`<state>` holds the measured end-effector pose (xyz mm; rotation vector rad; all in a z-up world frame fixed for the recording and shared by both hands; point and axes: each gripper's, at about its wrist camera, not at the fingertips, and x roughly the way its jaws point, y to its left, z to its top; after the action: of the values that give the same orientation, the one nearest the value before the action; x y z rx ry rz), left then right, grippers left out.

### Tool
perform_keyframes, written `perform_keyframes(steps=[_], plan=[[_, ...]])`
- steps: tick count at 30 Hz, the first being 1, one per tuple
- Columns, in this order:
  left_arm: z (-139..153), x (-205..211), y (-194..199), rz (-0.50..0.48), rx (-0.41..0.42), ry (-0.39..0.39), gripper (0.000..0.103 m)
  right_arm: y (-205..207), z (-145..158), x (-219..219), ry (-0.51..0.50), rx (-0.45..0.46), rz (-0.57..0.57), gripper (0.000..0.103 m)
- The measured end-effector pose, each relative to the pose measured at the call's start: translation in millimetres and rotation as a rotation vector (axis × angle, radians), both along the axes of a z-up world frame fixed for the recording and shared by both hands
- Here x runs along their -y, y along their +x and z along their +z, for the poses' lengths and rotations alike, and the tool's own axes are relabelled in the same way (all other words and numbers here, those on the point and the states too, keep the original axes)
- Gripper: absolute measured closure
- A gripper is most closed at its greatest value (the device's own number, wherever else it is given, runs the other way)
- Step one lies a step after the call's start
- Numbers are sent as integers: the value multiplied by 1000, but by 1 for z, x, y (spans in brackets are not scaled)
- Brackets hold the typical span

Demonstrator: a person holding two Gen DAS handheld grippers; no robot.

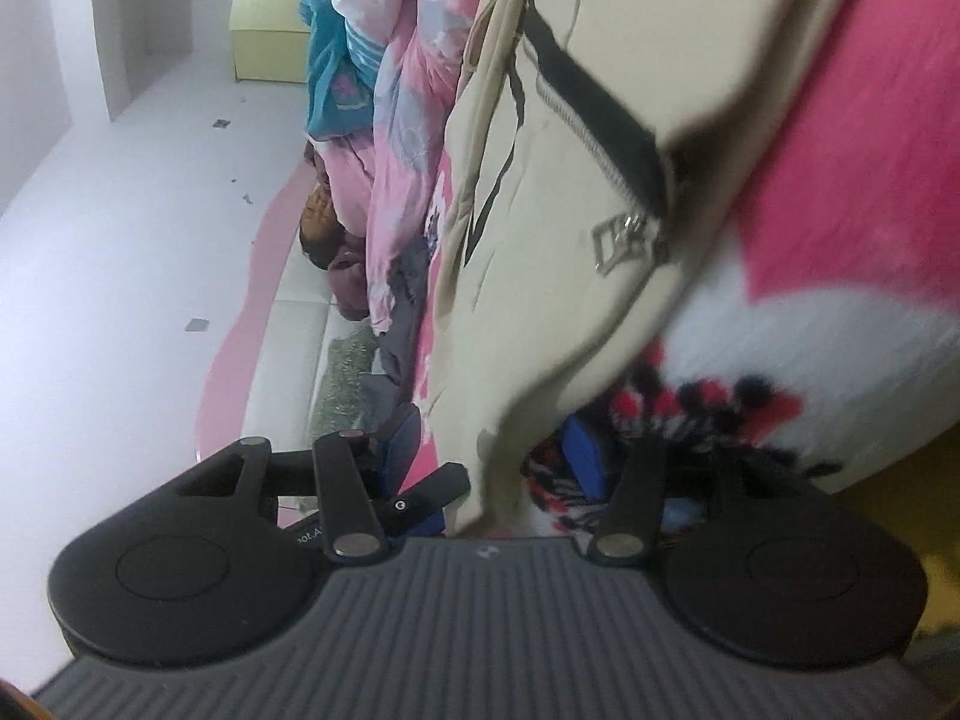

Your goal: Fold clothes

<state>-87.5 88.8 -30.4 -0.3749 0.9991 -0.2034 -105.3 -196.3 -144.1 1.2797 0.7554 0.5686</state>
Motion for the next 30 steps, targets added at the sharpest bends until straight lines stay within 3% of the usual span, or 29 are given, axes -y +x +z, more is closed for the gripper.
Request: perform_keyframes(steps=[5, 10, 16, 21, 30], plan=[[2, -8, -1, 3, 1, -54, 77, 5, -8, -14, 60, -28, 16, 51], [-2, -23, 1, -7, -11, -180, 77, 4, -19, -19, 149, -70, 10, 54], [-10, -42, 0, 9, -23, -322, 75, 1, -33, -26, 256, -120, 3, 68], [-18, -52, 5, 36, -40, -424, 70, 1, -35, -28, 293, -124, 6, 90], [-28, -47, 23, 41, -64, -488, 59, 0, -28, -27, 290, -83, 23, 96]])
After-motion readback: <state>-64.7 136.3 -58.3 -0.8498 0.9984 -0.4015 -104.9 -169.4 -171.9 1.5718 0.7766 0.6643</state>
